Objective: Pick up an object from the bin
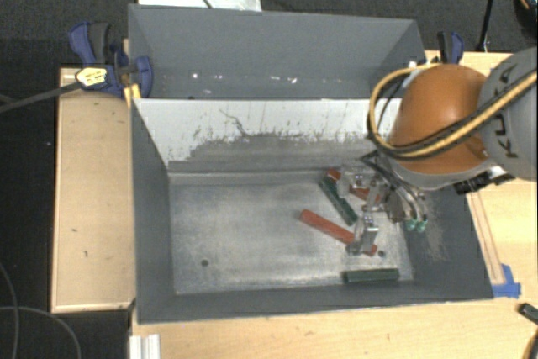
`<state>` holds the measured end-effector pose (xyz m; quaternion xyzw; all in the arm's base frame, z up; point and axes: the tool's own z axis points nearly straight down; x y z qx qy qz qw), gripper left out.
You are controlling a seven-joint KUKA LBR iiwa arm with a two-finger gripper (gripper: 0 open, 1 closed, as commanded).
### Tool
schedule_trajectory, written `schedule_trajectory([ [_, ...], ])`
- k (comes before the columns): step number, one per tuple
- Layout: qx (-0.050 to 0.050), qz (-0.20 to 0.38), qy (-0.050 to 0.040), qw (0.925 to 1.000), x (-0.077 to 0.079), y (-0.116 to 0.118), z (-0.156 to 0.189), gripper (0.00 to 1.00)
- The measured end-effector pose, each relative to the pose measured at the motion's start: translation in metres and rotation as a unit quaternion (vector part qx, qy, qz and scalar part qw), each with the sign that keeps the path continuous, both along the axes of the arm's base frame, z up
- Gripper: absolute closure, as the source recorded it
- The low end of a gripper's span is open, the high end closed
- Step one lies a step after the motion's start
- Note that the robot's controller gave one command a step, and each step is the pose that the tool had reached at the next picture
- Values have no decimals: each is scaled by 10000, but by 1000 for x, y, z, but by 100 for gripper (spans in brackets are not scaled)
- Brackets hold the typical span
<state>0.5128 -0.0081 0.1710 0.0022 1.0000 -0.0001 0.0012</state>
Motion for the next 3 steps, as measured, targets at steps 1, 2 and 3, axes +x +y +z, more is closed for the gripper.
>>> schedule_trajectory([
  [1, 7, 944, 28, 9955, 27, 32, -103, 0],
  [2, 3, 931, 7, 9957, 28, 31, -100, 100],
  [3, -3, 1113, -48, 9938, 42, 38, 65, 100],
])
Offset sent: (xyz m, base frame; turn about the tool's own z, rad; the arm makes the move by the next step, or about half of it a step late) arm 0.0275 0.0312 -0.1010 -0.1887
